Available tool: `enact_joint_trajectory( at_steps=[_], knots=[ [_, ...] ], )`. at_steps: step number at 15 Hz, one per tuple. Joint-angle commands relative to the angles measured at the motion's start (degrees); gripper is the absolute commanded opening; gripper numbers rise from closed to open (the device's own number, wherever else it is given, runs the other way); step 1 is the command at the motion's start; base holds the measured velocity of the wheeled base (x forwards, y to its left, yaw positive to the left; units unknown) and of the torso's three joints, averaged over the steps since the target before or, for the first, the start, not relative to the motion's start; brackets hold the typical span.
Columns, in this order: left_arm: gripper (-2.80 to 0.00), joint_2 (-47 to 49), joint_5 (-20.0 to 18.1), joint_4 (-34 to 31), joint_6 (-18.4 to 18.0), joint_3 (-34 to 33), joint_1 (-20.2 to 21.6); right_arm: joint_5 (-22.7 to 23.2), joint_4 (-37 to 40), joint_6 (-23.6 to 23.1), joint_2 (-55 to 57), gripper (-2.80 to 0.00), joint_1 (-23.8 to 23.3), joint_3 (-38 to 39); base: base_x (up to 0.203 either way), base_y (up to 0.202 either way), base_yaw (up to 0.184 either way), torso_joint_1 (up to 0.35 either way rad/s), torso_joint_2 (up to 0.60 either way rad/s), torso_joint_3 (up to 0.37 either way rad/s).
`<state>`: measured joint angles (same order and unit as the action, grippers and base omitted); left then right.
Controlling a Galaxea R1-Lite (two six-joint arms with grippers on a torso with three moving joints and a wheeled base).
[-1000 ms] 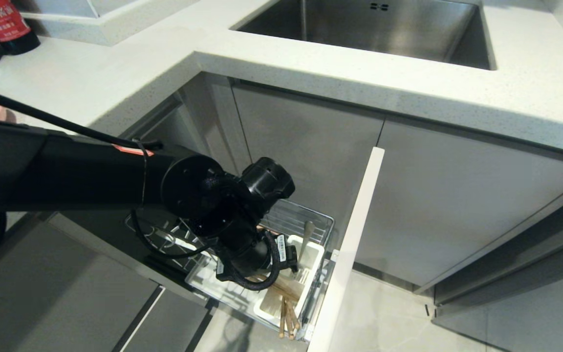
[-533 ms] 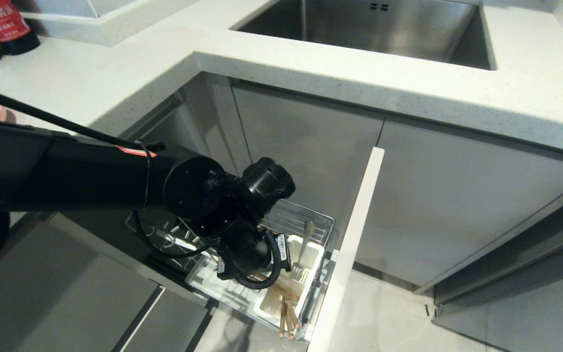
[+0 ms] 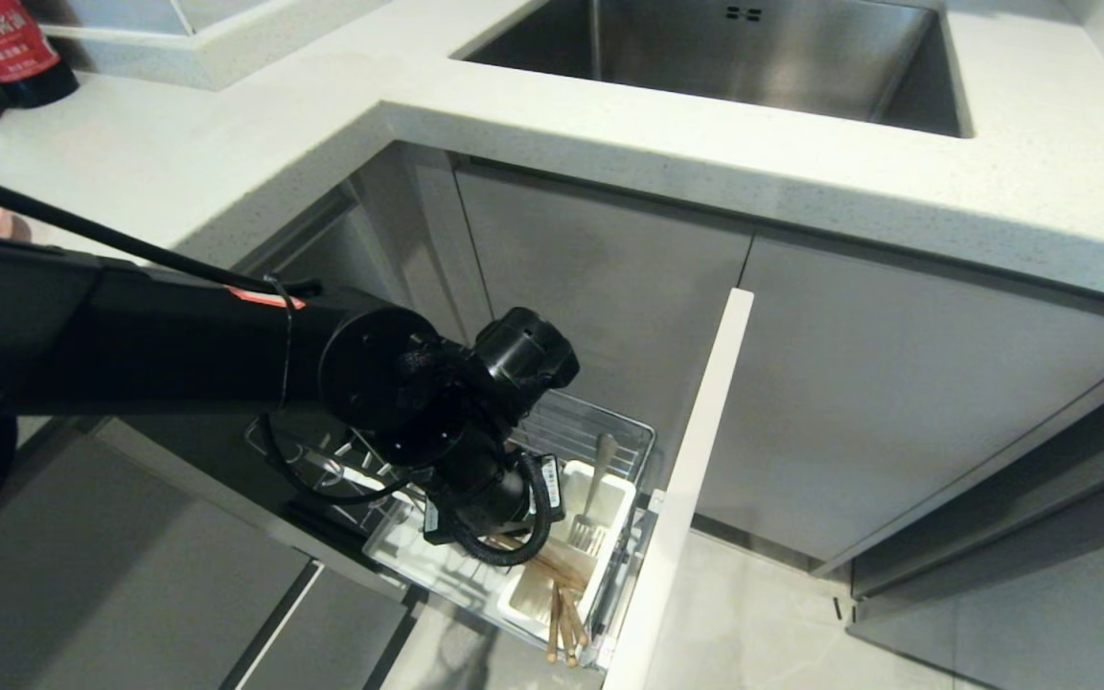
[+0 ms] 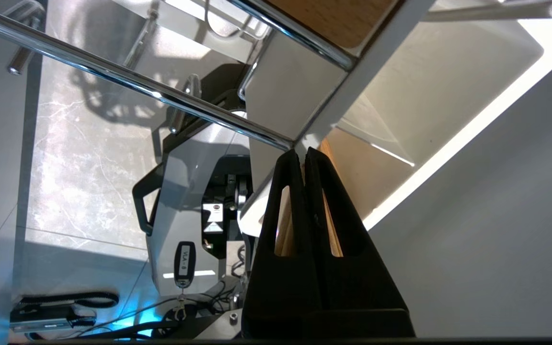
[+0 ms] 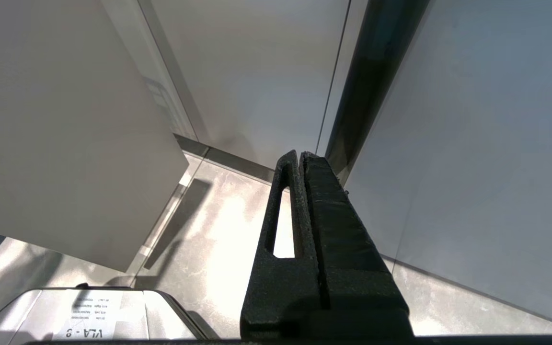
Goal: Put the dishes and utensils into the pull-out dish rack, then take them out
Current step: Take the chopsticks out of the cupboard
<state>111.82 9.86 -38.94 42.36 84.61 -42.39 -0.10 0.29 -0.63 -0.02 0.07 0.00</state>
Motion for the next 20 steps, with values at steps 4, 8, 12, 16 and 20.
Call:
enact_joint_trajectory(
  at_steps=[4,8,12,16,20],
  knots=[
    [-2.80,-1.08,-0.10,-0.40,0.34,-0.06,-0.37,0.01,0.06,0.02,0.02,-2.80,0.01,0.00,0.000,0.000,0.000,0.000,0.00,0.000],
    [-2.80,-5.56,0.10,-1.93,1.37,0.01,-1.93,0.01,0.03,-0.06,0.02,-2.80,0.01,0.00,0.000,0.000,0.000,0.000,0.00,0.000],
    [-2.80,-7.59,3.77,-2.11,1.23,-0.22,-2.09,0.01,-0.03,-0.05,0.02,-2.80,0.01,0.00,0.000,0.000,0.000,0.000,0.00,0.000],
    [0.00,-7.23,5.12,-2.18,1.41,-1.21,-2.08,0.01,0.06,-0.07,0.02,-2.80,0.01,0.00,0.000,0.000,0.000,0.000,0.00,0.000],
    [0.00,-6.44,4.57,-2.20,1.41,-1.63,-2.09,0.01,-0.01,-0.03,0.02,-2.80,0.01,0.00,0.000,0.000,0.000,0.000,0.00,0.000]
  ],
)
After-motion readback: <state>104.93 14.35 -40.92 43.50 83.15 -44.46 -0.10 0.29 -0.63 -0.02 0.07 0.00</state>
